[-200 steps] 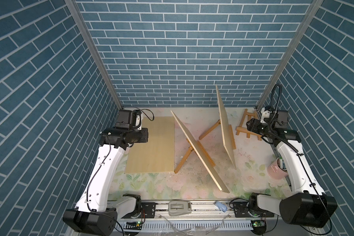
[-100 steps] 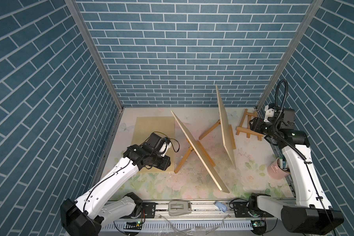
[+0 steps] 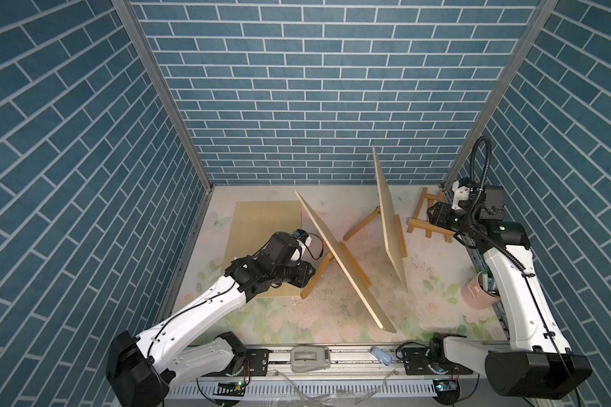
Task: Disassemble the easel
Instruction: Pick up the drawing board from the easel.
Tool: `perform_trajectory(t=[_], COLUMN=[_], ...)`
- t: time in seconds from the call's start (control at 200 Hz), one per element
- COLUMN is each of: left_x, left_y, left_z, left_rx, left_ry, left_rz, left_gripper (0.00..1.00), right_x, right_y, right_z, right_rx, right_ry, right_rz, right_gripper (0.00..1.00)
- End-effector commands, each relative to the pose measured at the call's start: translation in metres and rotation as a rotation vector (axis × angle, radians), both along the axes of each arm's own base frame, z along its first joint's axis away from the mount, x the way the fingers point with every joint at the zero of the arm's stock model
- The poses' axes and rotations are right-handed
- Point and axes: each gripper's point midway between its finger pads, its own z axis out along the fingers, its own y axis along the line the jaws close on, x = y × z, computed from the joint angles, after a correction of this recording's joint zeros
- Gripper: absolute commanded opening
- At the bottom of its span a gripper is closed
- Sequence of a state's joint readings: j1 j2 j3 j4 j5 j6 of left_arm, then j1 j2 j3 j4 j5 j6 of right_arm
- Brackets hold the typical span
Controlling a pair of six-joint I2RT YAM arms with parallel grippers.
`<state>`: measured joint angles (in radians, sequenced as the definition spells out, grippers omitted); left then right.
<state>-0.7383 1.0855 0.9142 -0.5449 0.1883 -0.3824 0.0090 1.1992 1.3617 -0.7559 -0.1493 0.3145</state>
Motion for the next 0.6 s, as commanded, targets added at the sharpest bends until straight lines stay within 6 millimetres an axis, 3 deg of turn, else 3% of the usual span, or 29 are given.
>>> perform_trajectory(t=[0.0,0.13,0.21,0.34,0.46,0.595], left_x=[0.017,0.018,0.009,-0.005,-0.011,-0.013], left_y=[-0.008,0.001,-0.006,-0.004,-0.019,-0.026], left_z=[0.029,0.046,0.050,0.033,0.029,0.002], left_rx=[-0.109,-0.126,-0.166,-0.113,-0.112,-0.034], left_ry=[-0.088,-0.077,-0.066,-0.030,-0.050,-0.022], left_rz=[0.068,0.147,0.106,0.066,0.001,-0.052], left_gripper=[0.39,0.37,0.39,0.43,0.46,0.47], right_x=[0.000,0.000,0.000,0.003,0.008,0.013], right_y=[0.007,0.008,0.008,0.008,0.010,0.011], right_z=[0.016,0.016,0.016,0.013,0.011,0.014], right_rx=[0.016,0.006,-0.004,-0.016,-0.009,-0.002], right_ry=[-0.018,-0.016,-0.017,-0.013,-0.013,-0.023], right_rz=[0.030,0.042,0.050,0.061,0.069,0.076], right_gripper=[0.54,0.54,0.54,0.54,0.54,0.54])
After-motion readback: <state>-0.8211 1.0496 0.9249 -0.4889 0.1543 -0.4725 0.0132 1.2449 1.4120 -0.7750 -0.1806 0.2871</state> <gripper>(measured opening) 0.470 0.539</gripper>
